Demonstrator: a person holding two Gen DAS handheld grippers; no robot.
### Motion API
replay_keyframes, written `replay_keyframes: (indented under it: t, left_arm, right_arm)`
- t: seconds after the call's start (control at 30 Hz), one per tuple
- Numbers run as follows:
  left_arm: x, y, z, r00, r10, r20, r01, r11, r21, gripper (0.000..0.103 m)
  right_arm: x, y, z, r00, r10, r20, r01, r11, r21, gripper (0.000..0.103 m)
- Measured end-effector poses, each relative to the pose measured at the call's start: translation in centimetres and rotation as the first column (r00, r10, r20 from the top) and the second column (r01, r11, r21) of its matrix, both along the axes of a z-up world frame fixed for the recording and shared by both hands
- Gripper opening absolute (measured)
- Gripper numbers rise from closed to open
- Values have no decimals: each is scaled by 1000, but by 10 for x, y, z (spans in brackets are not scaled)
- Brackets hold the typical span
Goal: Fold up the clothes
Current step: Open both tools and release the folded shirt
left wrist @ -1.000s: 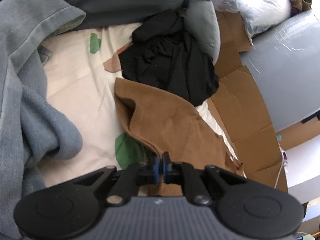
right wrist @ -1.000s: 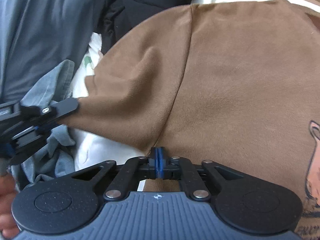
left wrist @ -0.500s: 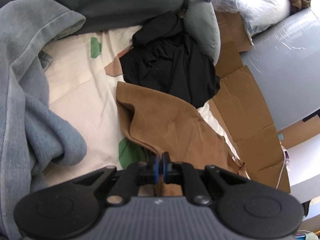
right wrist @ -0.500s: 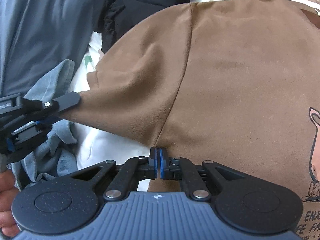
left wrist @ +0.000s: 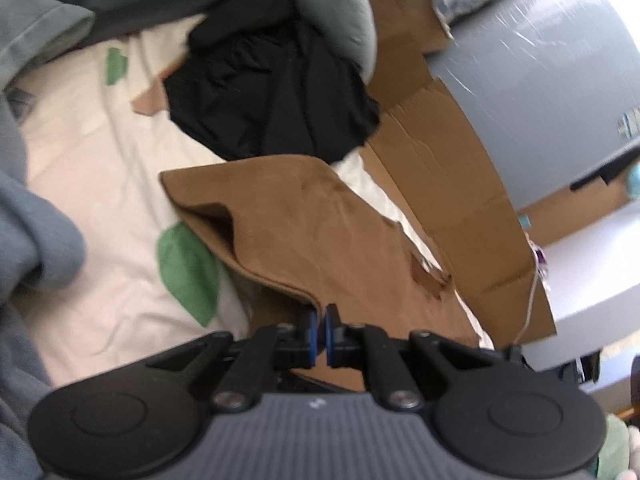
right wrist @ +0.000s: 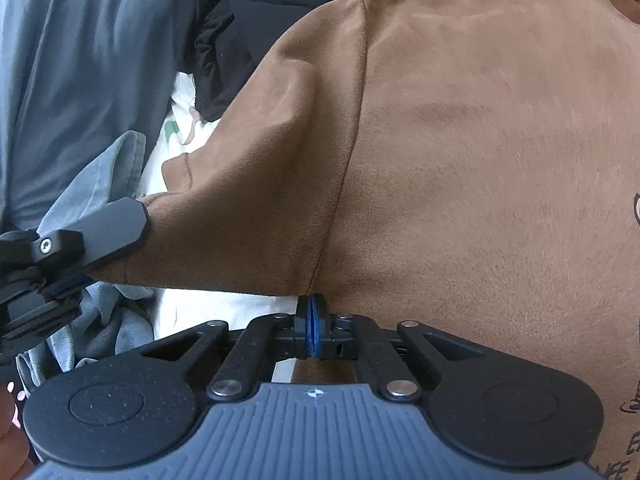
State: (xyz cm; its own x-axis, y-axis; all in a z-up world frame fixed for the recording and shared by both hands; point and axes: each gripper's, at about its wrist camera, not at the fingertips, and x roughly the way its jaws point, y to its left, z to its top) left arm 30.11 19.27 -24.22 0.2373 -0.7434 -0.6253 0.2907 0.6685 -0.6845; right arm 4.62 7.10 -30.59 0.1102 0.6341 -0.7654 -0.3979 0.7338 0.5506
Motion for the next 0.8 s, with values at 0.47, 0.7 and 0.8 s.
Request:
replay_keyframes:
  t: [0.47, 0.7, 0.8]
  left_arm:
    - [-12, -37, -12, 986, -161, -46, 161, 987, -3, 4]
    - [-11, -47, -12, 979, -199, -54, 201, 979, 34, 5]
    - [-13, -52, -11, 972, -230, -44, 232, 971, 62, 5]
  right_arm:
    - [-5, -25, -2, 1000, -6, 11, 5, 995, 96, 10]
    - [-22, -59, 15, 999, -39, 31, 37, 997, 67, 47]
    - [-29, -77, 22, 997, -65, 38, 63, 997, 50, 47]
